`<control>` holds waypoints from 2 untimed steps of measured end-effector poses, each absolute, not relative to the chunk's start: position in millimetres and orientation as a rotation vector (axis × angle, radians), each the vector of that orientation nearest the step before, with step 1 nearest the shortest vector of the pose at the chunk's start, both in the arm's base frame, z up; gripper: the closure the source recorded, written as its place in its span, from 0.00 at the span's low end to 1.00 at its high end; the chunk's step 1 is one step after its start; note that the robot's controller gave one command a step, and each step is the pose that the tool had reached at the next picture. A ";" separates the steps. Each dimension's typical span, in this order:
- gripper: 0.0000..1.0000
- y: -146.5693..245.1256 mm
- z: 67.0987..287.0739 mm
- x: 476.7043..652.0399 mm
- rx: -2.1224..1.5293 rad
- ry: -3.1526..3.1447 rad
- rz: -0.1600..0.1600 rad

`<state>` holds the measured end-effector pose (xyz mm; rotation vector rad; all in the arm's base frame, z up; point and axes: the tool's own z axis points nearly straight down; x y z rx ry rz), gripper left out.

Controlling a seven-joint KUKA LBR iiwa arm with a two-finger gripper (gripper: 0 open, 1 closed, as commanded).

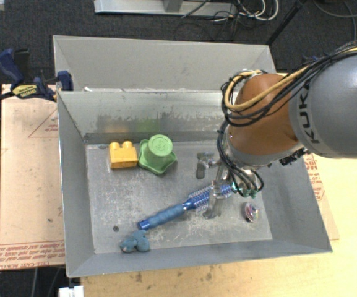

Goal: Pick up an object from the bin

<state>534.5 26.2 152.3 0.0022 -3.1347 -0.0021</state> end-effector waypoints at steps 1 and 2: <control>0.00 26.5 68.9 531.9 -0.358 -3.117 -0.002; 1.00 26.4 70.3 533.0 -0.359 -3.120 -0.002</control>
Offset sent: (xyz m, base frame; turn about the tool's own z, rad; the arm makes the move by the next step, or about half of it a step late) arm -0.0016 -0.0004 -0.0816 0.2319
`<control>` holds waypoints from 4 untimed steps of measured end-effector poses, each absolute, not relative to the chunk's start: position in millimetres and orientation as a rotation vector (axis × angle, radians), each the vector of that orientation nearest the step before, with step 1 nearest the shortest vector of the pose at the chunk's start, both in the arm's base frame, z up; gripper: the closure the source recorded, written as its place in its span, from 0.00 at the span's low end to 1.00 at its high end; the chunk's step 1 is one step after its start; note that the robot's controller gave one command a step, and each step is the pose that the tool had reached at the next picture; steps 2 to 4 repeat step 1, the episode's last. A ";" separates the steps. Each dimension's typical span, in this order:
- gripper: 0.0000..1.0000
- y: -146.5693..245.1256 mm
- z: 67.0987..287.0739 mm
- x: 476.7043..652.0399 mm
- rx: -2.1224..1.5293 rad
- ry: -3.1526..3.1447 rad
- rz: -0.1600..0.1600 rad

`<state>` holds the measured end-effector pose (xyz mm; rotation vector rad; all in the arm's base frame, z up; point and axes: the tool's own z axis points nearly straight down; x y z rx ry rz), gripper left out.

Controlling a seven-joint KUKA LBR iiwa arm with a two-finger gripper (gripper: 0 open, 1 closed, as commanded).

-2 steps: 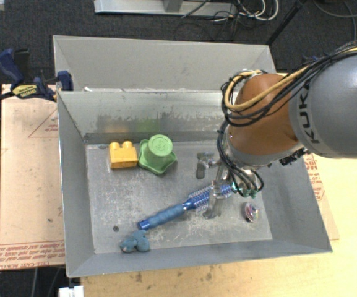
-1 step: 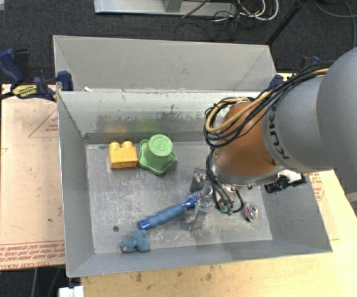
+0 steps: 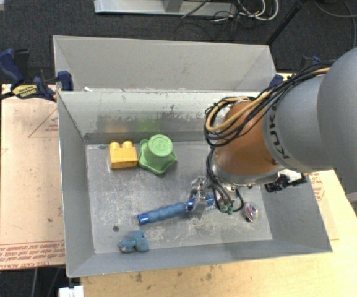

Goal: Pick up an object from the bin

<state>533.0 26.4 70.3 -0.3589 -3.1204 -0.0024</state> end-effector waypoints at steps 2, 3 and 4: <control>1.00 36.0 230.6 542.6 -0.327 -3.134 -0.005; 1.00 36.0 230.6 542.6 -0.327 -3.134 -0.005; 1.00 36.0 230.6 542.6 -0.327 -3.134 -0.005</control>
Offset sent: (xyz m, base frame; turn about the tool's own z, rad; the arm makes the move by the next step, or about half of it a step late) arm 0.0077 0.0085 0.1564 -0.0173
